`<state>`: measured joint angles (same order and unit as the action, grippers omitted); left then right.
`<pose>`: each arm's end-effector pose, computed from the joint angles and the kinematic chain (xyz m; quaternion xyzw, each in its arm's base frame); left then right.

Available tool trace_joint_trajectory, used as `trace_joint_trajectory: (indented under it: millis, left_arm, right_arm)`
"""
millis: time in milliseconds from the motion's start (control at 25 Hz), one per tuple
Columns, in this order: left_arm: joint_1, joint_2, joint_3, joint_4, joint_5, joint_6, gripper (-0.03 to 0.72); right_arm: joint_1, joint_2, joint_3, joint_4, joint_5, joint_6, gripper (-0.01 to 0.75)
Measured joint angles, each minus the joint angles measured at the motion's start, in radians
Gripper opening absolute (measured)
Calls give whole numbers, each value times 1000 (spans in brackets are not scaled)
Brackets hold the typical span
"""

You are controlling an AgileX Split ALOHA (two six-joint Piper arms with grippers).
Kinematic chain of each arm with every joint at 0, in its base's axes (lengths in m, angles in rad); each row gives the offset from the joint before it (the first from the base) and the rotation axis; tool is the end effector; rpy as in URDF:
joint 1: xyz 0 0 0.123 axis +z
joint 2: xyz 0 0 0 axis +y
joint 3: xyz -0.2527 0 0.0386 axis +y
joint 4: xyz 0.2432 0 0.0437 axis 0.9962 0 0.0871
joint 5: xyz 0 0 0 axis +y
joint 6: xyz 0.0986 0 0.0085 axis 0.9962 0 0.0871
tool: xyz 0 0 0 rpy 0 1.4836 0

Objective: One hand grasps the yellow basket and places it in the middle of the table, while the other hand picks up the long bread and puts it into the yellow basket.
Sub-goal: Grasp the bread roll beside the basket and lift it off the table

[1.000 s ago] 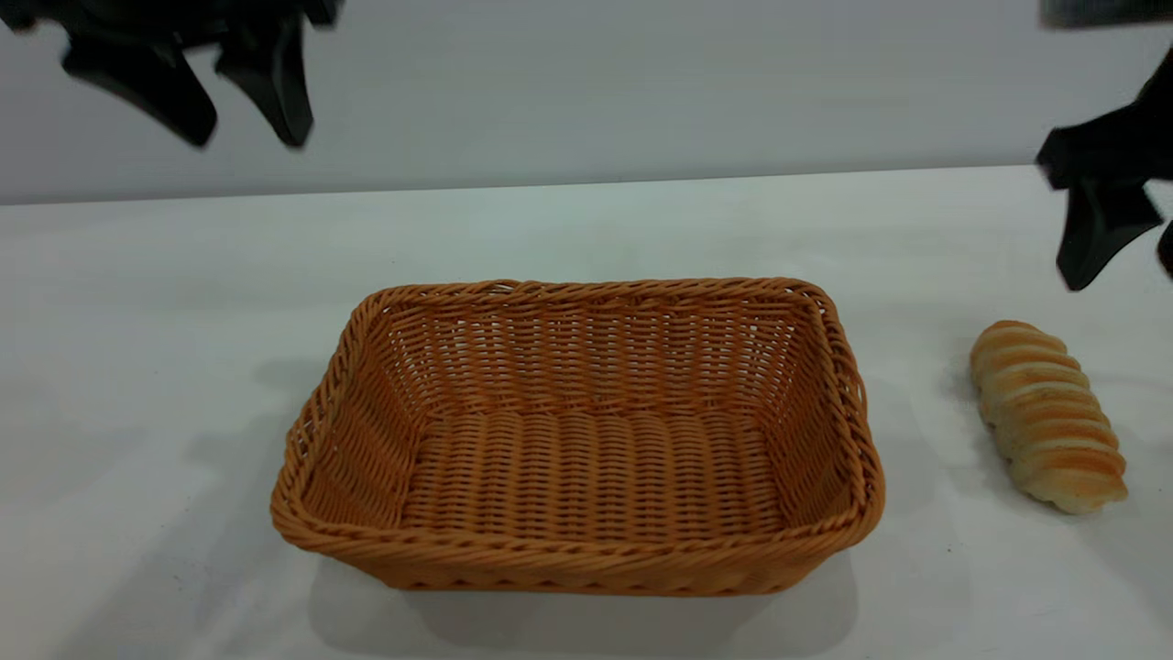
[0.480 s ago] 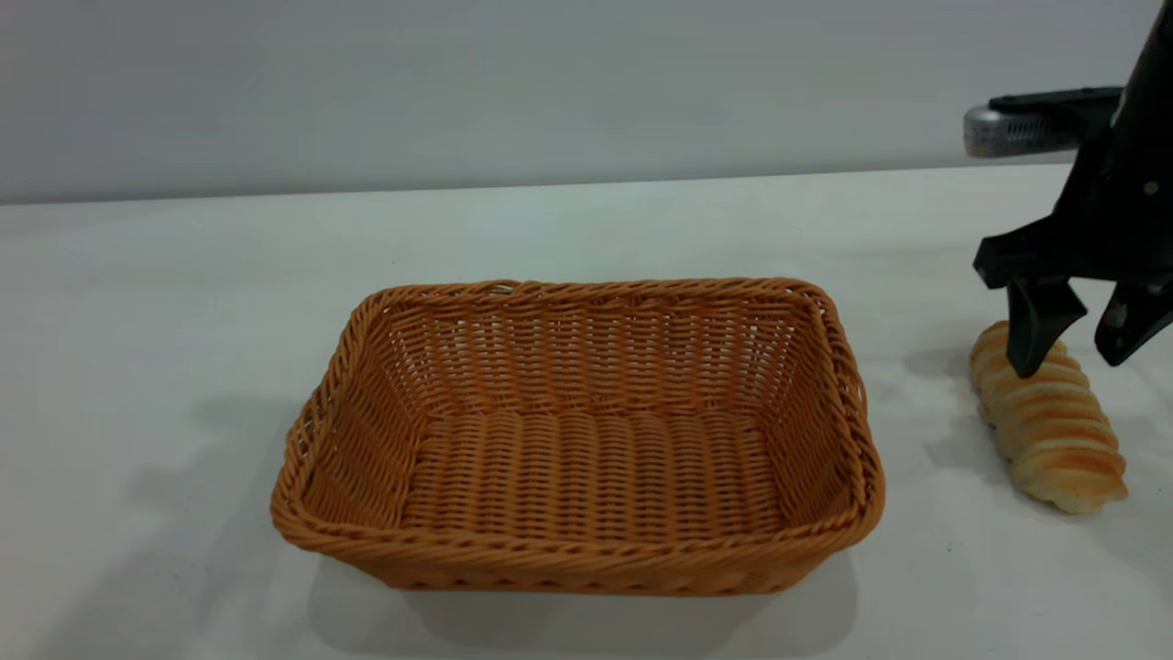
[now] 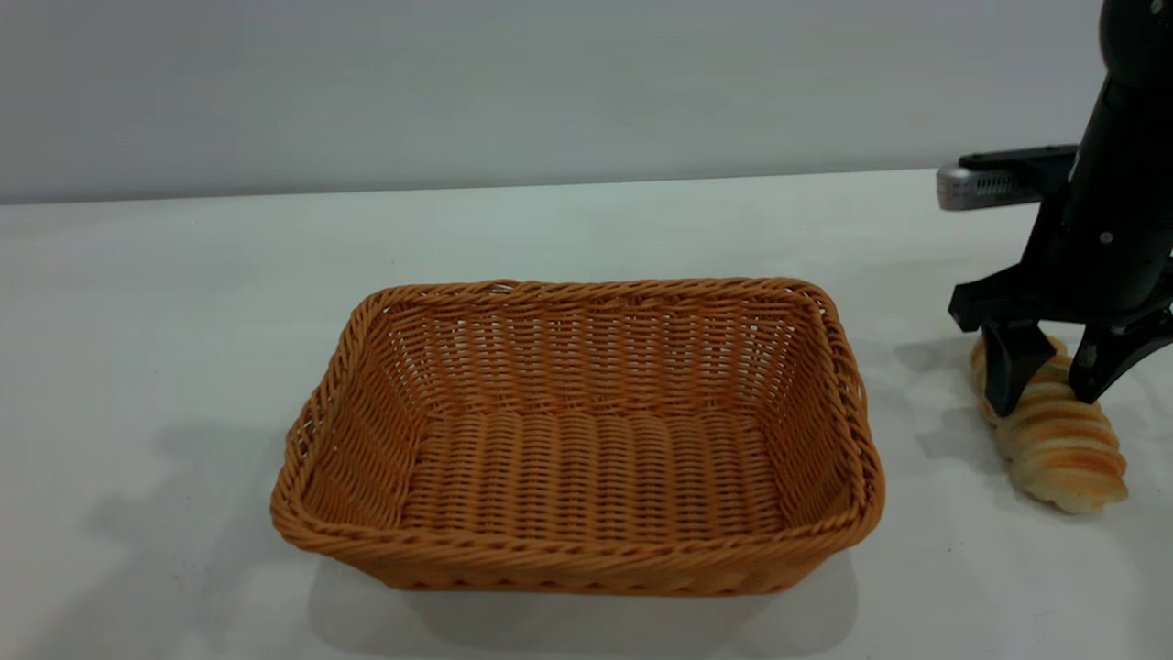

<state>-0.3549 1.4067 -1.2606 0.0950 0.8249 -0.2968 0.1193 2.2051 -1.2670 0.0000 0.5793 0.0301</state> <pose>0.2898 -0.1000 0.3102 0.0459 0.9396 -0.0663 0.3327 0.3710 0.0445 0.0354 -0.0445 0.9965 0.0052 0.0700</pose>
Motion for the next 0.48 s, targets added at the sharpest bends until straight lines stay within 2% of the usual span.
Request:
trace_joint_trajectory:
  millis: [320,400,480]
  left_arm:
    - [0,-17,1,0,18,13,561]
    - [0,-19,1,0,18,14,561]
    - [0,-24,1,0,18,15,561]
  right_arm:
    - [-1,49,-30,-45,14,1,586]
    - [-1,51,-30,-46,14,3,555]
    - [-1,51,-31,-48,14,5,488]
